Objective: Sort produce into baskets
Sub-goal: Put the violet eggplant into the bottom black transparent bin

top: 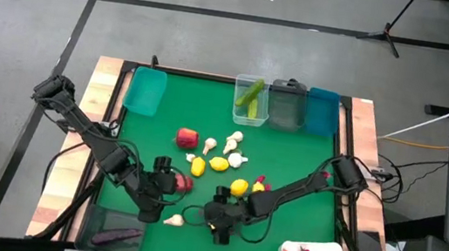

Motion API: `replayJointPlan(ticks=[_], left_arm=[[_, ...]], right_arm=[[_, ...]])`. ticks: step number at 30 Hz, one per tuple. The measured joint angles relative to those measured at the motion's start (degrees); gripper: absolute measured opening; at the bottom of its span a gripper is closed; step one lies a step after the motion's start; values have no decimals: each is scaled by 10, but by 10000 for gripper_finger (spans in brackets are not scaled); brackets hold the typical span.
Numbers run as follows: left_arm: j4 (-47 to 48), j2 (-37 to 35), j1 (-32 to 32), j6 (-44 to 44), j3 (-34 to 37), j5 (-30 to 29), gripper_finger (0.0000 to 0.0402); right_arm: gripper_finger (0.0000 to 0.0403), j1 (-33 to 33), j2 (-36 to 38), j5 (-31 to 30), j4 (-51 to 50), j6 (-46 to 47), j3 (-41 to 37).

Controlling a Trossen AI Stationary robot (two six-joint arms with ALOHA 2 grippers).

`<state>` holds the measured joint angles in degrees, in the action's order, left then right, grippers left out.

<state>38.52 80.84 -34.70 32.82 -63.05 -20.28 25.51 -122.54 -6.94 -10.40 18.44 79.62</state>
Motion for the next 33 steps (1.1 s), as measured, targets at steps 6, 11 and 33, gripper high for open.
replayJointPlan(ticks=[6, 11, 33], left_arm=[[2, 0, 3, -11, 0, -14, 255], [2, 0, 6, -14, 0, -30, 255], [-78, -166, -104, -81, 0, -299, 255]], right_arm=[[280, 6, 0, 11, -1, 21, 1], [261, 13, -1, -21, -2, 22, 0], [117, 11, 95, -131, 34, -112, -1]])
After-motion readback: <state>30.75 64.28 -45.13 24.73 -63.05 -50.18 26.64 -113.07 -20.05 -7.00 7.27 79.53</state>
